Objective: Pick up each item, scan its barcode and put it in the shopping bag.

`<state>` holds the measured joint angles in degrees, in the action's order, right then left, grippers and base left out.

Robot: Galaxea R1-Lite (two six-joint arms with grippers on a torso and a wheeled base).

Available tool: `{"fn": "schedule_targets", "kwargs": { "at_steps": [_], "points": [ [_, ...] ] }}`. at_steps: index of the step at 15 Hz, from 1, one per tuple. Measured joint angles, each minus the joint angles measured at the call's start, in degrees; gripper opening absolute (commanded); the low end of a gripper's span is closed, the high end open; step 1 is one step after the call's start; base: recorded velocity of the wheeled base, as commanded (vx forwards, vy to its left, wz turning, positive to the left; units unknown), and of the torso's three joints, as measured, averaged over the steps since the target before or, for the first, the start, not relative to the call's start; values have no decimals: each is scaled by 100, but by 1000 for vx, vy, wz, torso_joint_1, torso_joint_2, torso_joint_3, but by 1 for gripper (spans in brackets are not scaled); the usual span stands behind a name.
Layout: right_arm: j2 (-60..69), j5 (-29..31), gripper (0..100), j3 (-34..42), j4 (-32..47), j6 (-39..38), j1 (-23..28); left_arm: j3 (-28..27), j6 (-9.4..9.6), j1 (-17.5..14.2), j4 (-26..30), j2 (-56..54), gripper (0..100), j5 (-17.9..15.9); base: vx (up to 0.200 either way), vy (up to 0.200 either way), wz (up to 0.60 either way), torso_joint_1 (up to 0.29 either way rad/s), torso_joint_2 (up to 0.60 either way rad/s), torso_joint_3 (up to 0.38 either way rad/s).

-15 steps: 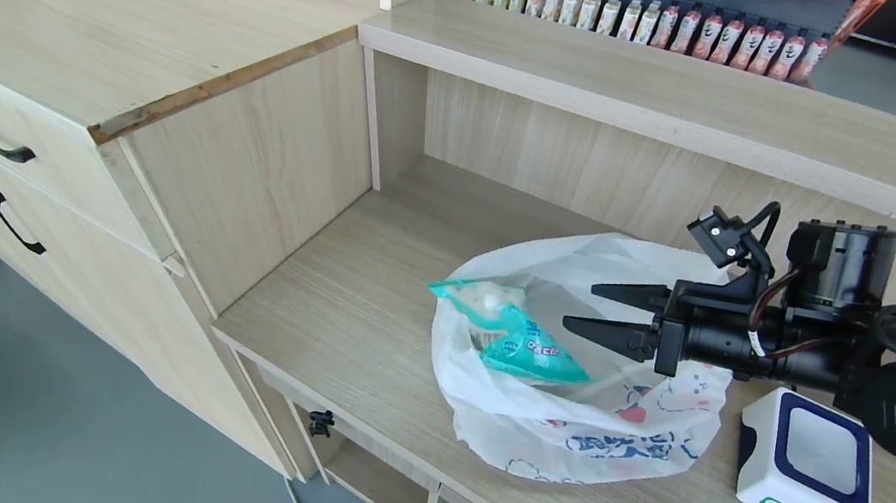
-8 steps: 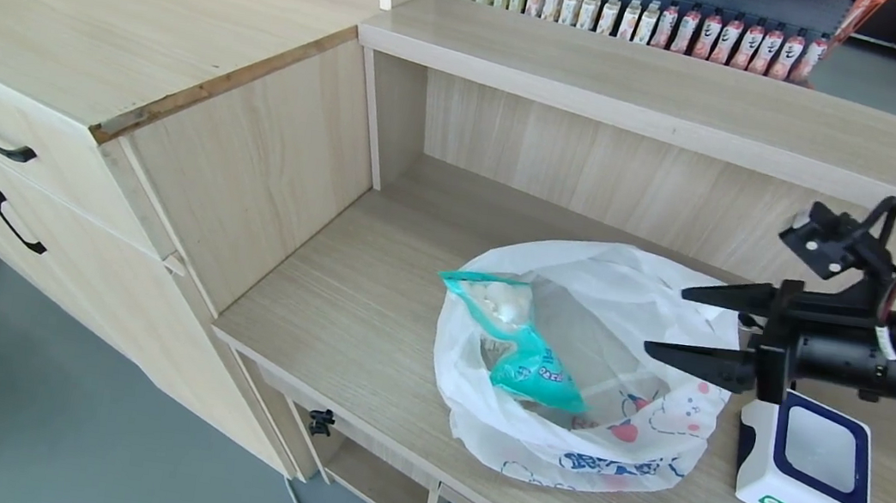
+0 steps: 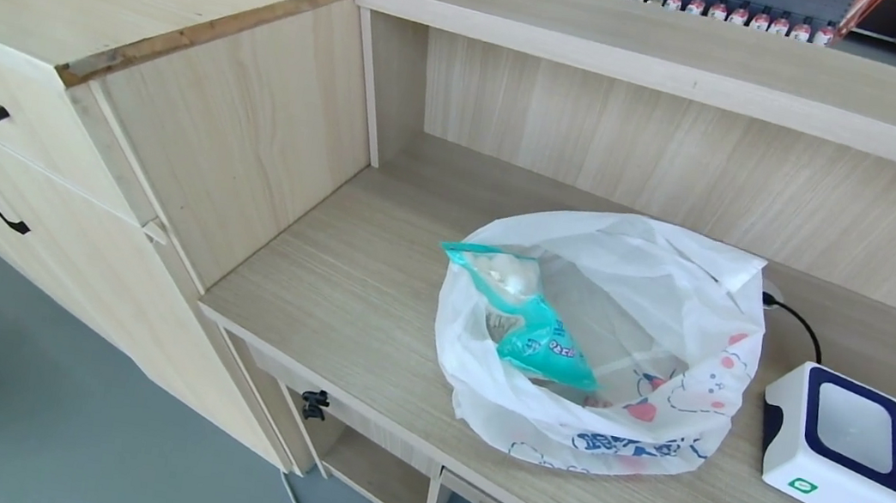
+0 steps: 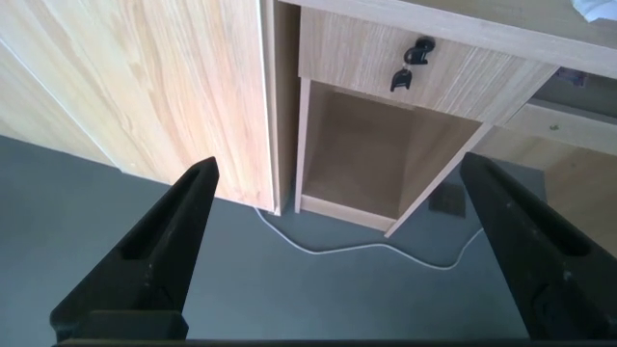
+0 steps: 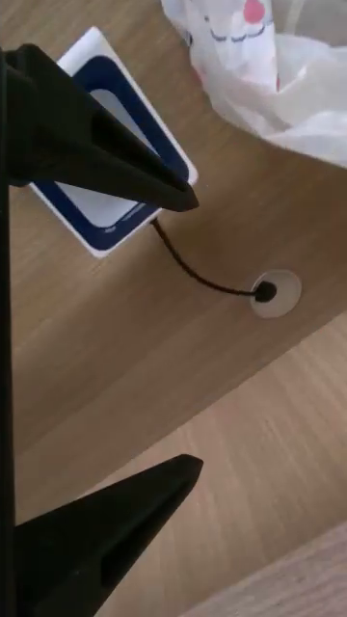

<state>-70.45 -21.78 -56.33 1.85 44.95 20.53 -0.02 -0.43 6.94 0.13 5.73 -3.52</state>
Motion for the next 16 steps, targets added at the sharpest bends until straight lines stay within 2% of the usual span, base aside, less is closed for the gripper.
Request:
{"fn": "schedule_targets", "kwargs": {
  "at_steps": [4,7,16],
  "points": [
    [419,947,100,206,-502,-26,439,2,2,0,2,0,100,0,0,0,0,-32,470,425],
    [697,1536,100,575,-538,-499,581,2,0,2,5,0,100,0,0,0,0,-22,302,295],
    [894,1556,100,571,-847,-375,428,2,0,2,0,0,100,2,0,0,0,0,20,21]
  ]
}}
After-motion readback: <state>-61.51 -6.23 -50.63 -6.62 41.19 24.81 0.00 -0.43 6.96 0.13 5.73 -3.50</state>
